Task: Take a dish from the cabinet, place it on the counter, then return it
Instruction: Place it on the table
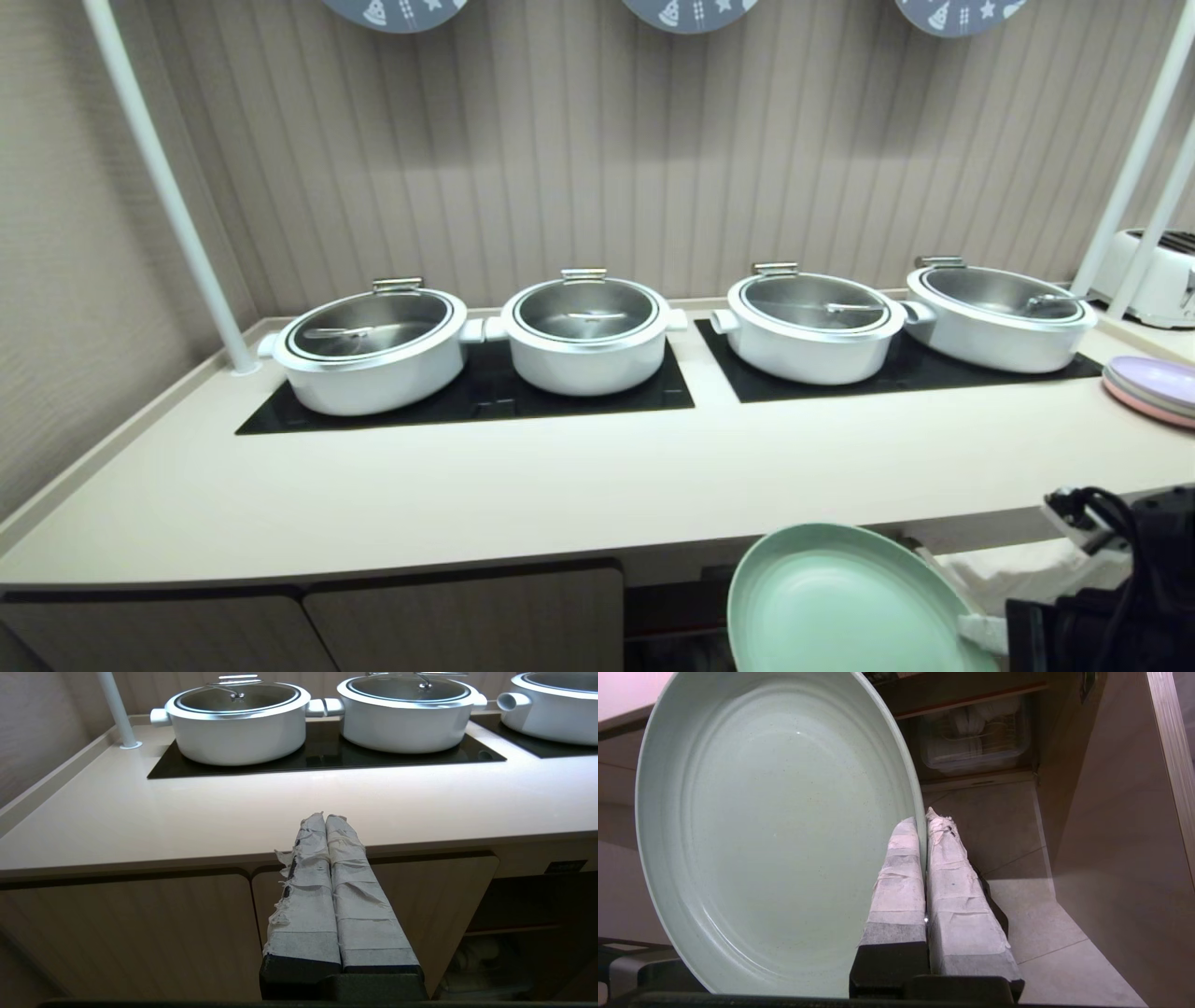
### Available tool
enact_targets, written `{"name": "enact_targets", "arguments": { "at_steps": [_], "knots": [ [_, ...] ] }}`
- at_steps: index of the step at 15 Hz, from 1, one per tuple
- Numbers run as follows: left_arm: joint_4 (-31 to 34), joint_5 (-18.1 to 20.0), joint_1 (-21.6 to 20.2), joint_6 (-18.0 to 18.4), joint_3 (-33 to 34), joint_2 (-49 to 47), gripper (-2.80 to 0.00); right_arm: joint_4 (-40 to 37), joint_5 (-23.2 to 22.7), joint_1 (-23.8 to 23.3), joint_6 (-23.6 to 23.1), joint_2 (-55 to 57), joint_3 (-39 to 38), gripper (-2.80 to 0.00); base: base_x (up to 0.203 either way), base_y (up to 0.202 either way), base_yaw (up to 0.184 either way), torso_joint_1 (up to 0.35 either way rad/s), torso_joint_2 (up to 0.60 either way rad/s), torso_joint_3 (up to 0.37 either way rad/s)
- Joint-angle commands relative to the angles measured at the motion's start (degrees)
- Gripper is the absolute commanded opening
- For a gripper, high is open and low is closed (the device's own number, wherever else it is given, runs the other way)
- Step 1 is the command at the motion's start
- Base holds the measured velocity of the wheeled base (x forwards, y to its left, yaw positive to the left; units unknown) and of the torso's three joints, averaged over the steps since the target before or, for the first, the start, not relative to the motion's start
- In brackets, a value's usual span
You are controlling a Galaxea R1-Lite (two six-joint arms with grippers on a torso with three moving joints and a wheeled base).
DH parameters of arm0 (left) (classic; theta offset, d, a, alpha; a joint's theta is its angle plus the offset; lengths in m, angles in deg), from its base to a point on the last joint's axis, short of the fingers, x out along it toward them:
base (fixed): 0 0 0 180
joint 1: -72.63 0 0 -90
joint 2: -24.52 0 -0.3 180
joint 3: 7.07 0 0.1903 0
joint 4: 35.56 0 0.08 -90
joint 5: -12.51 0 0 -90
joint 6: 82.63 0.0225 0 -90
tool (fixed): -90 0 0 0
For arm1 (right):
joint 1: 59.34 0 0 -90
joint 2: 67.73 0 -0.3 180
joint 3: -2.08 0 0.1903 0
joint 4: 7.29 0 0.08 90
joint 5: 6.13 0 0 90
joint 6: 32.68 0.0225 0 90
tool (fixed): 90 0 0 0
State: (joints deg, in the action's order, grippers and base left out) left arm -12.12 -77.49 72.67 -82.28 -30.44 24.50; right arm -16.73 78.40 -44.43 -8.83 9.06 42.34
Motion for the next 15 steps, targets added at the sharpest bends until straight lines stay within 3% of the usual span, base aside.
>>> {"name": "enact_targets", "arguments": {
  "at_steps": [1,6,15],
  "knots": [
    [0.0,0.0,0.0,0.0,0.0,0.0,-2.8,0.1,-0.1,0.0,0.1,3.9,2.2,-2.8,0.0,0.0,0.0,0.0,0.0,0.0],
    [0.0,0.0,0.0,0.0,0.0,0.0,-2.8,0.5,0.2,-1.0,5.6,15.1,11.5,-2.8,0.0,0.0,0.0,0.0,0.0,0.0],
    [0.0,0.0,0.0,0.0,0.0,0.0,-2.8,0.5,0.3,-4.0,8.1,37.7,33.5,-2.8,0.0,0.0,0.0,0.0,0.0,0.0]
  ]
}}
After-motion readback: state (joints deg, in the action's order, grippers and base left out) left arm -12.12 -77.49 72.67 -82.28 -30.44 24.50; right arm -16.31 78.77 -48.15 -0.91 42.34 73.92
